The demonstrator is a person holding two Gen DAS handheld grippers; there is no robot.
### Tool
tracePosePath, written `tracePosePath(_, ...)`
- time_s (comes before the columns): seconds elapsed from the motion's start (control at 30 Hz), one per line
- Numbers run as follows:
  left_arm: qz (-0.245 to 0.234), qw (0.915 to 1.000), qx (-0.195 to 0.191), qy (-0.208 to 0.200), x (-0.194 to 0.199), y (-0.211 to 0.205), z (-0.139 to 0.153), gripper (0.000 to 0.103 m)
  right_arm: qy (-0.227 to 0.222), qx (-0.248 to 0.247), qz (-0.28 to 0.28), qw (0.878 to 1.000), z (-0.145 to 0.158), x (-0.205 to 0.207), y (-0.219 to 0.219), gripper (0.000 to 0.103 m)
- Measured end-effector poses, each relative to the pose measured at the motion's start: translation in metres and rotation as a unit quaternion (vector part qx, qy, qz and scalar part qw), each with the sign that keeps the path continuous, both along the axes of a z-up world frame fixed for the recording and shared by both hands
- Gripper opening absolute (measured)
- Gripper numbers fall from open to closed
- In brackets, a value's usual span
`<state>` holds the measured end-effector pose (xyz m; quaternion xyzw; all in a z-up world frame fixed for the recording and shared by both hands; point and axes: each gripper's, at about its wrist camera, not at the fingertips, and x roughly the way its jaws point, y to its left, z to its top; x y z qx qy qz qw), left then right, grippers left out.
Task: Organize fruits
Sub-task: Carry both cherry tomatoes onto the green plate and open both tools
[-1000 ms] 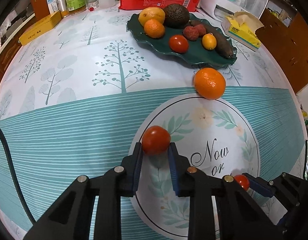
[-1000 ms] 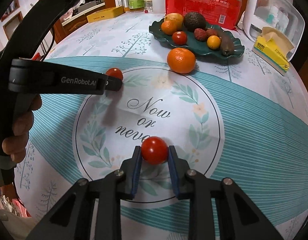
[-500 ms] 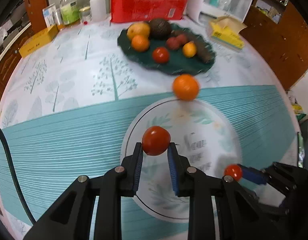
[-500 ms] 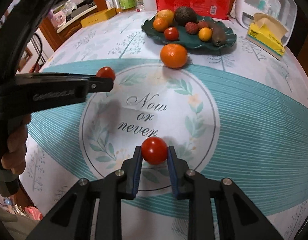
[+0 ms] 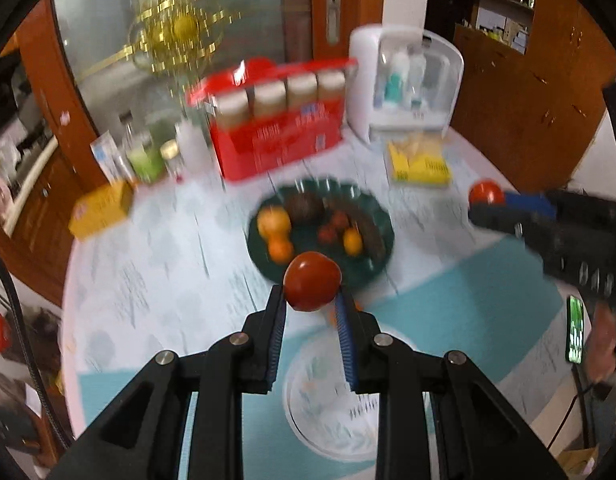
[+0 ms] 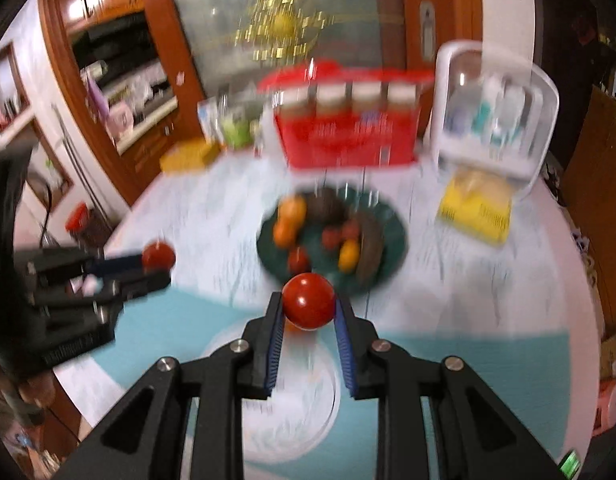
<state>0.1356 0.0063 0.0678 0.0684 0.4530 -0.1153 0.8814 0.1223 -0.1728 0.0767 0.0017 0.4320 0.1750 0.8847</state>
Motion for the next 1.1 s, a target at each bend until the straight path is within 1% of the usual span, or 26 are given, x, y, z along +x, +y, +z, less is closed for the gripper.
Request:
tracePosePath(0.07,0.001,1.0,0.002,-0.006,0.021,-0.003,0.015,0.023,-0.009,-0.003,-0.002,1.0,0.024,0.03,-0.001,0.025)
tracePosePath(0.13,0.004,0.9999,0.007,-0.014,0.039,-0.006,0.022,0.023,-0.019,-0.013,-0.003,1.0,0.038,0.06,0.002,0.025)
tracePosePath(0.2,0.014,0.9995,0.021,-0.019,0.062,-0.011,0.02,0.023,-0.012,-0.015,-0.003,1.0,0.043,0.092,0.005,0.025)
tracePosePath(0.23,0.015,0.9996,0.021,-0.015,0.068,-0.013,0.017,0.024,-0.005,-0.011,-0.004,1.0,0.042,0.105,0.006,0.025)
tracePosePath(0.3,0.014,0.9999,0.01,0.001,0.089,-0.016,0.001,0.024,0.006,-0.008,-0.012,1.0,0.034,0.13,0.008,0.025)
tracePosePath(0.33,0.015,0.9998,0.008,0.007,0.095,-0.019,-0.007,0.024,0.017,-0.008,-0.017,1.0,0.023,0.146,0.01,0.025)
tracePosePath(0.4,0.02,0.9994,0.0,0.028,0.112,-0.021,-0.032,0.024,0.039,-0.01,-0.021,0.999,0.001,0.165,0.013,0.025)
tracePosePath(0.47,0.022,0.9987,-0.008,0.045,0.124,-0.023,-0.057,0.024,0.068,-0.016,-0.023,0.997,-0.032,0.184,0.015,0.025)
tracePosePath(0.5,0.025,0.9982,-0.011,0.053,0.129,-0.024,-0.07,0.024,0.08,-0.018,-0.024,0.996,-0.046,0.189,0.015,0.025)
tracePosePath(0.53,0.028,0.9977,-0.014,0.06,0.134,-0.024,-0.081,0.024,0.097,-0.02,-0.024,0.995,-0.067,0.196,0.017,0.025)
tracePosePath(0.57,0.032,0.9965,-0.018,0.076,0.141,-0.025,-0.097,0.024,0.11,-0.021,-0.022,0.993,-0.081,0.2,0.017,0.025)
tracePosePath(0.63,0.038,0.9946,-0.025,0.093,0.148,-0.026,-0.118,0.024,0.136,-0.024,-0.017,0.99,-0.115,0.204,0.019,0.025)
tracePosePath(0.7,0.043,0.9927,-0.026,0.11,0.156,-0.027,-0.14,0.024,0.158,-0.027,-0.011,0.987,-0.142,0.208,0.022,0.025)
tracePosePath(0.77,0.046,0.991,-0.024,0.123,0.162,-0.028,-0.159,0.024,0.175,-0.027,-0.006,0.984,-0.16,0.21,0.026,0.025)
tracePosePath(0.83,0.048,0.9896,-0.026,0.133,0.164,-0.03,-0.171,0.024,0.189,-0.023,0.0,0.982,-0.175,0.212,0.031,0.025)
tracePosePath(0.93,0.05,0.9874,-0.026,0.148,0.168,-0.033,-0.189,0.024,0.199,-0.03,0.008,0.979,-0.188,0.211,0.037,0.026)
tracePosePath(1.0,0.048,0.9867,-0.022,0.154,0.17,-0.034,-0.195,0.027,0.202,-0.041,0.011,0.978,-0.193,0.211,0.04,0.027)
tracePosePath(1.07,0.047,0.9864,-0.024,0.156,0.17,-0.034,-0.197,0.04,0.207,-0.043,0.016,0.977,-0.196,0.211,0.043,0.028)
tracePosePath(1.1,0.046,0.9868,-0.026,0.153,0.17,-0.033,-0.196,0.053,0.206,-0.044,0.016,0.977,-0.196,0.211,0.043,0.031)
